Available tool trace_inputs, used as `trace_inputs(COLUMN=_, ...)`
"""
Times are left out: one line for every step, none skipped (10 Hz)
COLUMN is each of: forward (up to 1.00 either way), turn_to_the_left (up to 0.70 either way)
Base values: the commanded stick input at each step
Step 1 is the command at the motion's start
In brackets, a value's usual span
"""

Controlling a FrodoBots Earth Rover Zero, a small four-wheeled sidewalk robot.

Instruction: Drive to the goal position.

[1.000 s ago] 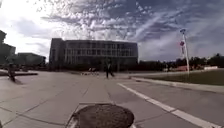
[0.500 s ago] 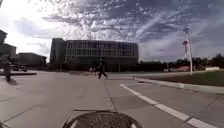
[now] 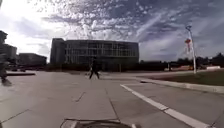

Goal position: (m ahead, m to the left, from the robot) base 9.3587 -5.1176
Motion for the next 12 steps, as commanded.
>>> trace_inputs(forward=0.70, turn_to_the_left=0.00)
trace_inputs(forward=0.70, turn_to_the_left=0.00)
trace_inputs(forward=0.70, turn_to_the_left=0.00)
trace_inputs(forward=0.70, turn_to_the_left=0.00)
trace_inputs(forward=0.70, turn_to_the_left=0.00)
trace_inputs(forward=0.70, turn_to_the_left=0.00)
trace_inputs(forward=0.70, turn_to_the_left=0.00)
trace_inputs(forward=0.70, turn_to_the_left=0.00)
trace_inputs(forward=0.70, turn_to_the_left=0.00)
trace_inputs(forward=0.70, turn_to_the_left=0.00)
trace_inputs(forward=0.70, turn_to_the_left=0.00)
trace_inputs(forward=0.70, turn_to_the_left=0.00)
